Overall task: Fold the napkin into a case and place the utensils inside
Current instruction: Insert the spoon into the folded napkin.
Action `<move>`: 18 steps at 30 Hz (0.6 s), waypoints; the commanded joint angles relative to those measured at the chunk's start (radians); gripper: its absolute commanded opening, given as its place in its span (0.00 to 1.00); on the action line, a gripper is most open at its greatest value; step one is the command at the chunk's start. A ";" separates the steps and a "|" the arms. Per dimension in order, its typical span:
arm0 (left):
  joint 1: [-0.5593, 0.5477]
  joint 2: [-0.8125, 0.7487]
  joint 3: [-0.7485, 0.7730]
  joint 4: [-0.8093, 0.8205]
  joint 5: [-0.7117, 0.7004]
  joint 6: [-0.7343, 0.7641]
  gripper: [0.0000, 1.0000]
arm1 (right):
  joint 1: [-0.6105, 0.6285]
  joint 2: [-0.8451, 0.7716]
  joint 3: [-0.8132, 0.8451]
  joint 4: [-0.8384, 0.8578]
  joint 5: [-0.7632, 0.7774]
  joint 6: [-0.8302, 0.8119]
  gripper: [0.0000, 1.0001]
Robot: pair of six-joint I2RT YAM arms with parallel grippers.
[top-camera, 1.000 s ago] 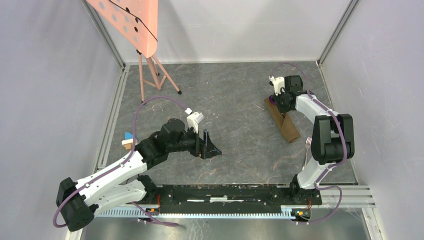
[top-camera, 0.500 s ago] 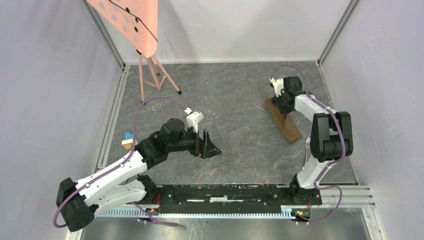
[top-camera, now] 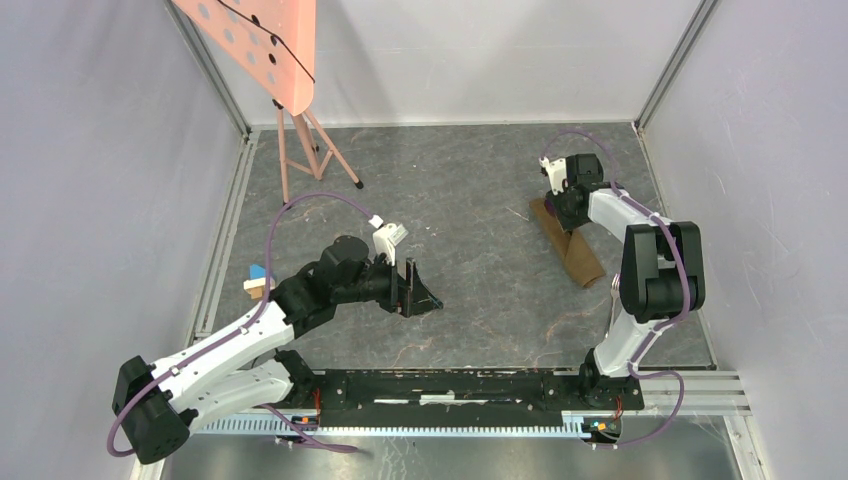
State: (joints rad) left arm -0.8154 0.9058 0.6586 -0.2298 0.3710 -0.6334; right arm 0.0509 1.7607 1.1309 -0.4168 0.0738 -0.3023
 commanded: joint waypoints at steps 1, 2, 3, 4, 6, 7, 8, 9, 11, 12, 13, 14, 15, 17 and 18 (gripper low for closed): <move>0.009 -0.002 0.001 0.030 0.033 -0.007 0.86 | 0.015 -0.057 0.006 -0.003 0.022 0.001 0.35; 0.008 0.000 0.005 0.030 0.038 -0.006 0.86 | 0.024 -0.075 0.009 -0.014 0.021 0.007 0.36; 0.010 0.000 0.007 0.028 0.046 -0.002 0.86 | 0.032 -0.103 0.012 -0.021 0.022 0.013 0.38; 0.011 0.000 0.012 0.024 0.053 0.001 0.86 | 0.037 -0.134 0.006 -0.023 0.028 0.024 0.40; 0.013 -0.001 0.030 0.006 0.067 0.020 0.86 | 0.040 -0.231 -0.024 -0.016 0.029 0.059 0.46; 0.013 -0.002 0.042 -0.009 0.069 0.033 0.86 | 0.039 -0.275 -0.046 -0.013 0.033 0.079 0.50; 0.013 -0.004 0.057 -0.025 0.074 0.052 0.86 | 0.038 -0.330 -0.074 -0.004 0.051 0.103 0.55; 0.014 -0.004 0.076 -0.045 0.077 0.068 0.86 | 0.033 -0.377 -0.105 0.003 0.071 0.139 0.60; 0.016 0.001 0.116 -0.083 0.091 0.108 0.87 | -0.008 -0.486 -0.173 0.011 0.066 0.207 0.67; 0.016 0.006 0.137 -0.107 0.100 0.124 0.87 | -0.044 -0.530 -0.202 0.009 0.060 0.241 0.69; 0.017 0.011 0.160 -0.124 0.110 0.143 0.87 | -0.113 -0.579 -0.242 0.003 0.049 0.277 0.71; 0.018 0.015 0.177 -0.139 0.119 0.156 0.87 | -0.183 -0.609 -0.276 -0.009 0.039 0.323 0.71; 0.019 0.015 0.193 -0.148 0.124 0.171 0.87 | -0.242 -0.645 -0.313 -0.022 0.015 0.345 0.71; 0.022 0.010 0.218 -0.168 0.133 0.199 0.87 | -0.328 -0.696 -0.378 -0.050 0.003 0.370 0.71; 0.023 0.008 0.231 -0.178 0.138 0.216 0.87 | -0.367 -0.710 -0.412 -0.061 0.002 0.384 0.72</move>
State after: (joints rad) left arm -0.8013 0.9218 0.8154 -0.3565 0.4553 -0.5365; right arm -0.1955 1.0916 0.8341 -0.4072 0.0906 -0.0452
